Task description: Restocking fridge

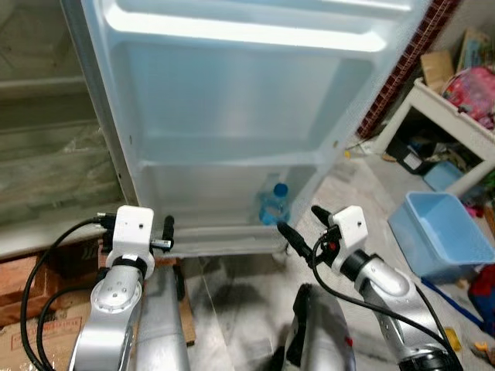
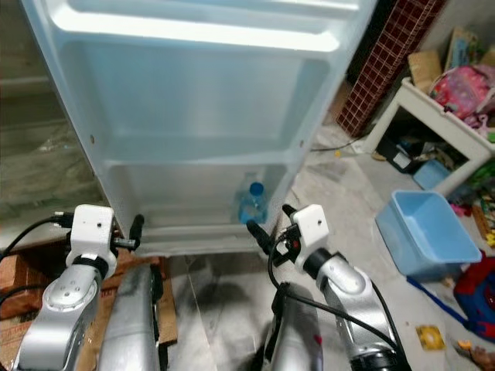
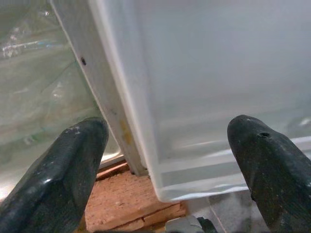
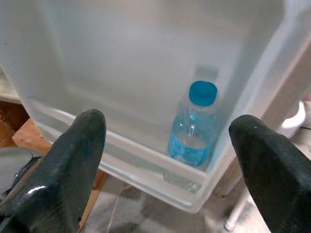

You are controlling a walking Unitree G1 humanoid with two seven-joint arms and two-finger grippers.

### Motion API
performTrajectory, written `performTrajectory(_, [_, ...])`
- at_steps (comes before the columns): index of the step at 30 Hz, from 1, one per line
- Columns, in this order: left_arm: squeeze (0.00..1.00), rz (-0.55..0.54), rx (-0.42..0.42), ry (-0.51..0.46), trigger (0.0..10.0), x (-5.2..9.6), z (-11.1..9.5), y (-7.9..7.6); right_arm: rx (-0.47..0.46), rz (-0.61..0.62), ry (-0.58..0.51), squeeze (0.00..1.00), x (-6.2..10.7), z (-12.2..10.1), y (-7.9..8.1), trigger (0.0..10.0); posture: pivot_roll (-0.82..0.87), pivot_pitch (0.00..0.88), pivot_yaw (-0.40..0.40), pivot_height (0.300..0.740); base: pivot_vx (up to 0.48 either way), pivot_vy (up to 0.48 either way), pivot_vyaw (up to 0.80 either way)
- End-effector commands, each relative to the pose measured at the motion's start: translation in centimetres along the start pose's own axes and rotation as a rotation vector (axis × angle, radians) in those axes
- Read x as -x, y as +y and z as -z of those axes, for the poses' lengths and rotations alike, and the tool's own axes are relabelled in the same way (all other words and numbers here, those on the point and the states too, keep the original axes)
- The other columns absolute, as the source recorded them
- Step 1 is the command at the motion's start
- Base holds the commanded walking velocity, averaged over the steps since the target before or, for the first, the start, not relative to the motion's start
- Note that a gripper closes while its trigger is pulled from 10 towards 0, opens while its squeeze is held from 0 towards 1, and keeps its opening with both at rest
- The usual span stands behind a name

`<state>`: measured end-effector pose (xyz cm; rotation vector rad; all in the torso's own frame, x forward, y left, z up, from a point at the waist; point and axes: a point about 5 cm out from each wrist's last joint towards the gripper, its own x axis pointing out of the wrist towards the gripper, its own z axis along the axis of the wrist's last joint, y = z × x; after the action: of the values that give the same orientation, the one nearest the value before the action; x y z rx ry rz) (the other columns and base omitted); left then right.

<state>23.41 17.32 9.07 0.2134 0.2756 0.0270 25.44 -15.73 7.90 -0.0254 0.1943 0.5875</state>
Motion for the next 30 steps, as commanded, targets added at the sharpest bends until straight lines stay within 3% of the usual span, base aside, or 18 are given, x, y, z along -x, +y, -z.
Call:
performTrajectory(1, [0.0,0.014,-0.005,-0.01,10.0,-0.1,-0.1,-0.2,0.004,-0.027,0.0,0.0,-0.1,-0.5,0.4,10.0,0.1,0.0,-0.106,0.517,0.0,0.0,0.0])
performTrajectory(9, [0.0,0.013,0.002,-0.02,10.0,-0.3,-0.2,-0.2,-0.048,-0.018,-0.122,0.0,-1.1,-2.8,1.0,10.0,0.11,0.0,-0.101,0.542,0.0,0.0,0.0])
performTrajectory(20, [0.0,0.023,0.009,-0.022,10.0,-0.6,-0.1,-0.4,-0.072,-0.018,-0.144,0.0,-1.8,-3.2,1.8,10.0,0.1,0.0,-0.09,0.601,0.0,0.0,0.0])
performTrajectory(23, [0.0,0.043,0.047,-0.006,10.0,-0.4,0.0,-0.7,-0.08,-0.014,-0.141,0.0,-1.7,-3.1,1.8,10.0,0.1,0.0,-0.087,0.621,0.0,0.0,0.0])
performTrajectory(27, [0.0,0.039,0.026,-0.007,10.0,-0.1,0.4,-0.9,-0.101,-0.004,-0.117,0.0,-1.4,-2.6,1.8,10.0,0.1,0.0,-0.084,0.645,0.0,0.0,0.0])
performTrajectory(29, [0.0,0.045,0.024,-0.004,10.0,0.0,0.5,-0.9,-0.132,0.001,-0.071,0.0,-1.1,-1.8,1.9,10.0,0.1,0.0,-0.085,0.66,0.0,0.0,0.0])
performTrajectory(30, [0.0,0.048,0.022,-0.001,10.0,0.0,0.6,-0.9,-0.117,0.018,0.003,0.0,-0.7,-0.7,1.9,10.0,0.1,0.0,-0.087,0.66,0.0,0.0,0.0])
